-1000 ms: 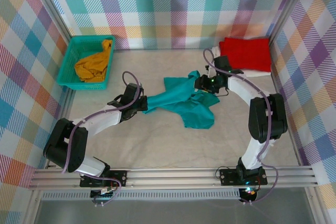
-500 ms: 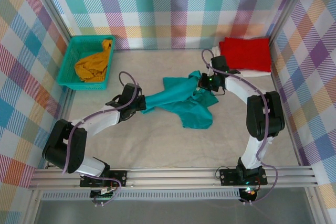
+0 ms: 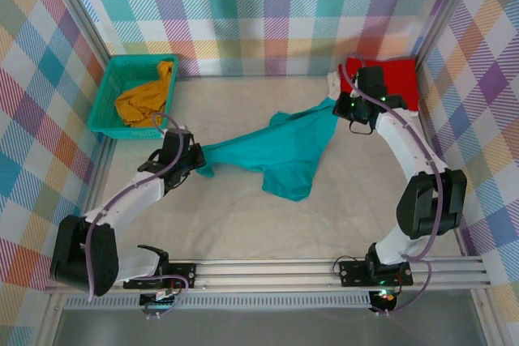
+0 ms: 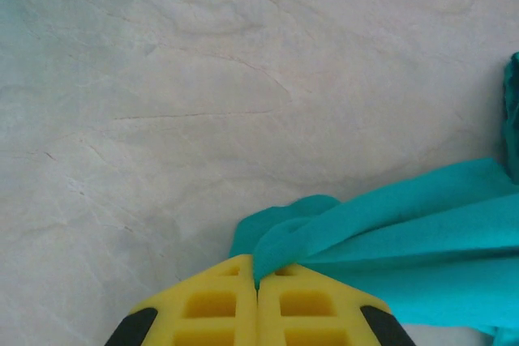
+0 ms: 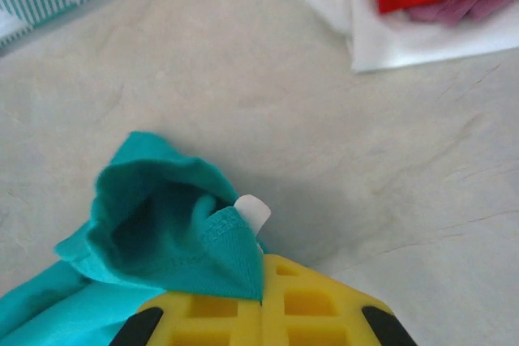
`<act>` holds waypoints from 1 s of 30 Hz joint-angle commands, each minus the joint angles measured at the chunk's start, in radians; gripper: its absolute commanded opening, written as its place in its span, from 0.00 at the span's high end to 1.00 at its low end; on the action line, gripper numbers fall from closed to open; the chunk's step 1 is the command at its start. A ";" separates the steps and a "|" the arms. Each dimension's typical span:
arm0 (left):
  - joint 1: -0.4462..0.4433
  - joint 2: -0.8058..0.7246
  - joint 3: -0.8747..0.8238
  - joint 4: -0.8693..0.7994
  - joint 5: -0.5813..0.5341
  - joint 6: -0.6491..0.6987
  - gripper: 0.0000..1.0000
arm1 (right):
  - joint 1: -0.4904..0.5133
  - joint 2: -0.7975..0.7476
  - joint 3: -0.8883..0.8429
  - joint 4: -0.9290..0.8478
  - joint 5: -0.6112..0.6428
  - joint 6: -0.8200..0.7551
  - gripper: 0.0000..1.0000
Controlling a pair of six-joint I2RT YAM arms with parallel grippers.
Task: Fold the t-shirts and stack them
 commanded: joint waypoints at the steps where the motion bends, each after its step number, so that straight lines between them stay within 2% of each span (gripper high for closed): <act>1: 0.022 -0.082 0.125 -0.115 0.070 0.080 1.00 | -0.003 -0.028 0.107 -0.067 -0.013 -0.035 1.00; 8: 0.022 -0.204 0.398 -0.296 0.080 0.166 1.00 | 0.021 -0.112 0.232 -0.138 -0.020 -0.054 1.00; 11: 0.022 -0.178 0.485 -0.325 0.098 0.210 1.00 | 0.028 -0.129 0.264 -0.135 -0.029 -0.060 1.00; 16: 0.022 -0.070 0.709 -0.415 0.031 0.273 1.00 | 0.028 -0.106 0.407 -0.188 -0.001 -0.061 1.00; 22: 0.021 -0.140 0.753 -0.442 0.032 0.310 1.00 | 0.029 -0.261 0.311 -0.194 0.010 -0.023 1.00; 26: 0.019 -0.251 0.737 -0.538 0.102 0.365 1.00 | 0.028 -0.449 0.142 -0.194 -0.006 0.001 1.00; 30: 0.019 -0.356 0.776 -0.637 0.201 0.384 1.00 | 0.028 -0.591 0.072 -0.268 -0.076 0.037 1.00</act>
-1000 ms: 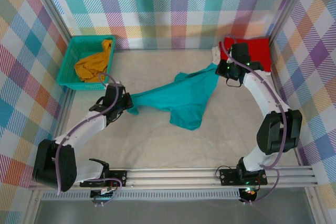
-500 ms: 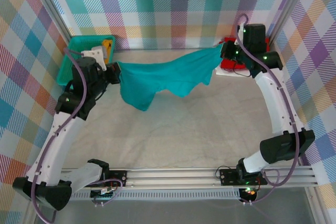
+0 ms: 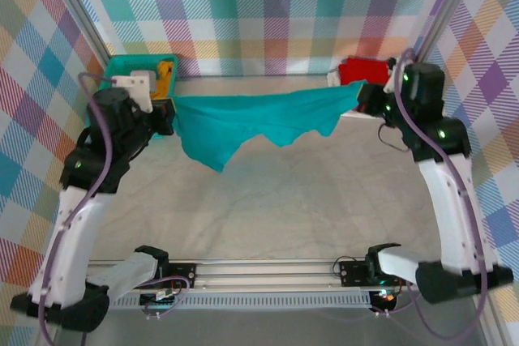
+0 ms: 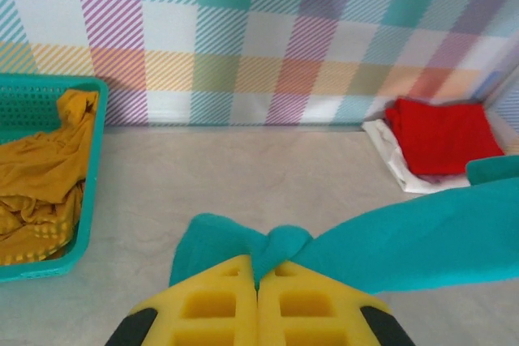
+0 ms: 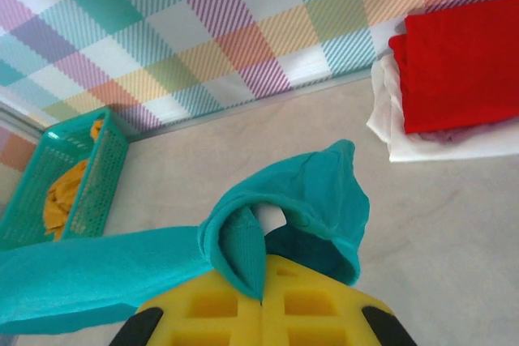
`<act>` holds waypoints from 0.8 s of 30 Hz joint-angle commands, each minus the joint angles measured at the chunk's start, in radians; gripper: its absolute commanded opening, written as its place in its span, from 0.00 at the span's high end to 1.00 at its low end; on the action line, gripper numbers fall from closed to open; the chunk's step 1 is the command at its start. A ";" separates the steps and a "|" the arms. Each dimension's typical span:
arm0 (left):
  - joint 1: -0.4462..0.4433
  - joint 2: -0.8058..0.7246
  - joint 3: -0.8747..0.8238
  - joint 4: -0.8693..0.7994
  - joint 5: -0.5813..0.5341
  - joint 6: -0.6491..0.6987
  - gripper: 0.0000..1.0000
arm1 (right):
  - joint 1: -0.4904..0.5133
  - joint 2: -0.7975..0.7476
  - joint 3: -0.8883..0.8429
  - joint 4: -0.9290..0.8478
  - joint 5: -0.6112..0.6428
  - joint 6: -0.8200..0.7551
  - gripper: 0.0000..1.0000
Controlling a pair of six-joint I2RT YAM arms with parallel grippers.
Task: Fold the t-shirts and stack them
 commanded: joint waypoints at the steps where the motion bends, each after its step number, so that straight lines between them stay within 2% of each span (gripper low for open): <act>1: 0.008 -0.093 0.073 -0.099 0.113 0.035 1.00 | 0.003 -0.120 -0.038 -0.053 -0.077 0.054 1.00; 5: 0.008 -0.078 0.161 -0.149 0.203 0.011 1.00 | 0.002 -0.194 -0.021 -0.137 -0.040 0.082 1.00; 8: 0.008 0.002 0.187 -0.146 0.116 0.047 1.00 | 0.002 -0.150 0.002 -0.182 0.049 0.080 1.00; 12: 0.020 0.203 0.173 -0.060 0.094 0.122 1.00 | -0.007 0.038 -0.008 -0.144 0.089 0.084 1.00; 17: 0.022 0.470 0.057 0.141 0.145 0.225 1.00 | -0.042 0.281 -0.135 0.053 0.095 0.133 0.95; 18: 0.022 0.538 0.041 0.167 0.136 0.242 0.94 | -0.046 0.319 -0.154 0.078 0.097 0.138 0.91; 21: 0.022 0.743 0.044 0.224 0.140 0.302 0.44 | -0.063 0.465 -0.196 0.145 0.076 0.155 0.64; 22: 0.022 0.808 0.064 0.229 0.102 0.298 0.35 | -0.063 0.506 -0.200 0.156 0.067 0.156 0.54; 24: 0.022 0.882 0.109 0.213 0.007 0.277 0.31 | -0.060 0.527 -0.199 0.159 0.027 0.141 0.46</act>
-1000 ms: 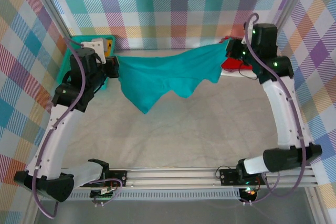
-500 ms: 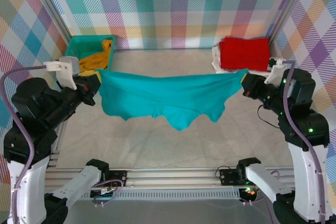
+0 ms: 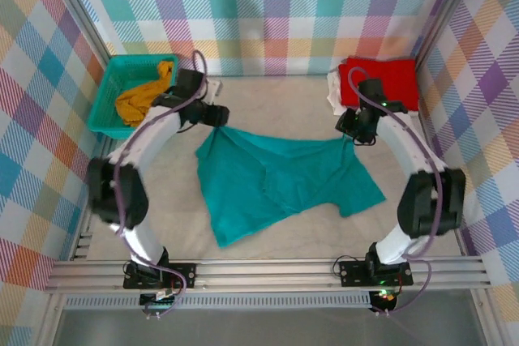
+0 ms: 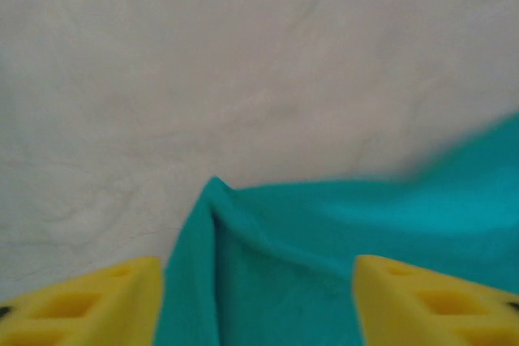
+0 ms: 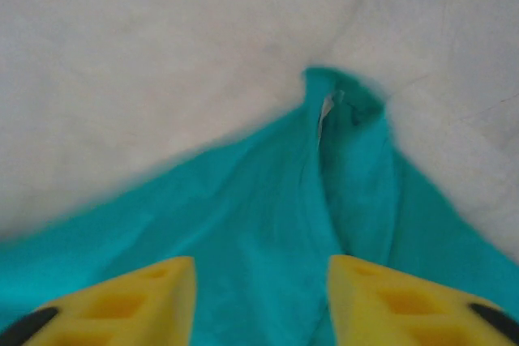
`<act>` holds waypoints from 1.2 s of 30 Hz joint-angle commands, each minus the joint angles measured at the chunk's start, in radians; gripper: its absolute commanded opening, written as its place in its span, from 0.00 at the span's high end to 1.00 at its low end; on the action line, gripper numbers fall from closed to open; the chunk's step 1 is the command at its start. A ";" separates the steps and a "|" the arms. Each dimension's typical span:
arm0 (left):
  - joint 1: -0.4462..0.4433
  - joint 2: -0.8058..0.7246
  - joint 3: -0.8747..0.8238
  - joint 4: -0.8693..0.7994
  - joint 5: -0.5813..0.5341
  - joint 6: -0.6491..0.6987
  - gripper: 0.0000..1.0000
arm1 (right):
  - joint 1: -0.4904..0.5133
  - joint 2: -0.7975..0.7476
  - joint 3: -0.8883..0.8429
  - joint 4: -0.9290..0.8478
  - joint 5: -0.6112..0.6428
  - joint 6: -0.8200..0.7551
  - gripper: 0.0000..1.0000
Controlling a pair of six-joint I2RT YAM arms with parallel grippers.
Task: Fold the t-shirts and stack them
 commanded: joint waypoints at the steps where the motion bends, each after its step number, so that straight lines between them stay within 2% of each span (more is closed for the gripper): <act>1: 0.012 0.027 0.055 0.044 -0.131 0.012 0.31 | 0.002 -0.039 0.006 0.069 -0.051 -0.006 0.42; 3: 0.009 -0.036 -0.004 0.097 -0.185 -0.057 0.31 | 0.028 -0.082 -0.011 0.067 -0.072 -0.053 0.32; 4: 0.007 -0.085 -0.050 0.119 -0.200 -0.103 0.31 | 0.049 -0.104 -0.017 0.054 -0.102 -0.086 0.31; 8: -0.018 -0.271 -0.248 0.132 -0.145 -0.294 0.33 | 0.172 -0.167 -0.097 -0.015 -0.221 -0.138 0.31; 11: -0.100 -0.371 -0.398 0.125 -0.132 -0.363 0.34 | 0.317 -0.222 -0.211 0.006 -0.219 -0.130 0.32; 13: -0.163 -0.417 -0.482 0.103 -0.146 -0.420 0.34 | 0.362 -0.225 -0.265 0.010 -0.241 -0.074 0.33; 18: -0.310 -0.476 -0.673 0.190 -0.120 -0.511 0.35 | 0.376 -0.197 -0.345 -0.012 -0.185 0.008 0.35; 20: -0.364 -0.483 -0.701 0.207 -0.140 -0.504 0.36 | 0.377 -0.166 -0.372 0.024 -0.245 0.030 0.36; 22: -0.398 -0.500 -0.723 0.219 -0.169 -0.504 0.36 | 0.377 -0.142 -0.399 0.063 -0.306 0.059 0.42; 32: -0.403 -0.519 -0.796 0.260 -0.197 -0.535 0.37 | 0.382 -0.106 -0.469 0.135 -0.315 0.151 0.48; 36: -0.403 -0.518 -0.796 0.250 -0.215 -0.539 0.37 | 0.384 -0.084 -0.484 0.166 -0.324 0.170 0.56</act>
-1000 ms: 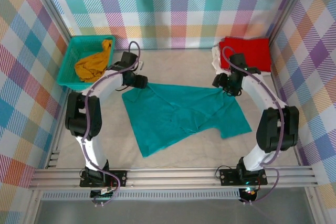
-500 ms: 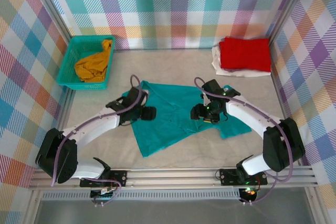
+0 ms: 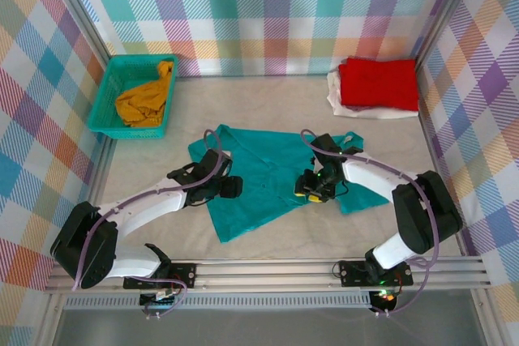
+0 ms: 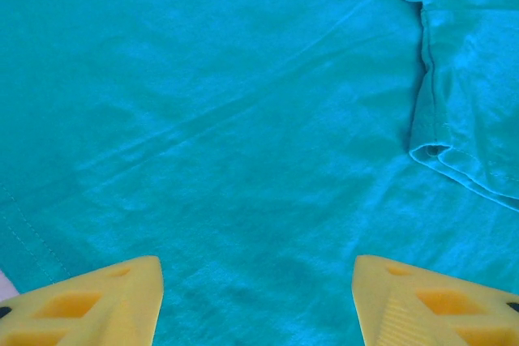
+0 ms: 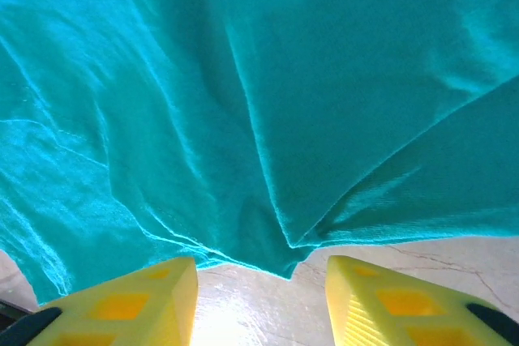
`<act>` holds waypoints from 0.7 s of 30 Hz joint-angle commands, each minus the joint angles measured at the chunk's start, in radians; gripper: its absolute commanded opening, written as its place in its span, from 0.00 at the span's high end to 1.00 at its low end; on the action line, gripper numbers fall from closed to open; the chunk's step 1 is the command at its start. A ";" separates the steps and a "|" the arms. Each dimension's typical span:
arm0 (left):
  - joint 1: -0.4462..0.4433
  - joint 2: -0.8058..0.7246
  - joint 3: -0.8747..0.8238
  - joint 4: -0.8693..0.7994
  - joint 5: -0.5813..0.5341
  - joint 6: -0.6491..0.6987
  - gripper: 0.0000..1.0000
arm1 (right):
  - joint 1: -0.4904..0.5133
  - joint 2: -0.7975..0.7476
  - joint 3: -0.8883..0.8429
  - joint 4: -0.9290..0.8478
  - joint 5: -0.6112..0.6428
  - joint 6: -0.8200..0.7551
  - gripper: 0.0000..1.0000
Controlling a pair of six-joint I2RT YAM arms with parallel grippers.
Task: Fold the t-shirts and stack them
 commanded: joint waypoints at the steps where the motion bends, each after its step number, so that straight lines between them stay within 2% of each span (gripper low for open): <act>1: -0.006 -0.014 -0.002 0.009 -0.032 -0.023 0.37 | 0.005 0.031 -0.010 0.031 -0.026 0.038 0.56; 6: -0.006 -0.046 -0.020 0.008 -0.042 -0.028 0.37 | 0.007 0.028 -0.028 0.074 -0.039 0.052 0.61; 9: -0.006 -0.063 -0.046 0.027 -0.047 -0.043 0.37 | 0.009 0.034 -0.036 0.107 -0.042 0.054 0.72; 10: -0.006 -0.071 -0.054 0.037 -0.045 -0.048 0.37 | 0.009 0.034 -0.041 0.117 -0.036 0.059 0.73; 14: -0.006 -0.106 -0.063 0.043 -0.054 -0.056 0.37 | 0.011 0.052 -0.050 0.139 -0.019 0.063 0.63; 21: -0.006 -0.116 -0.067 0.043 -0.058 -0.046 0.37 | 0.018 0.052 -0.044 0.134 0.031 0.039 0.65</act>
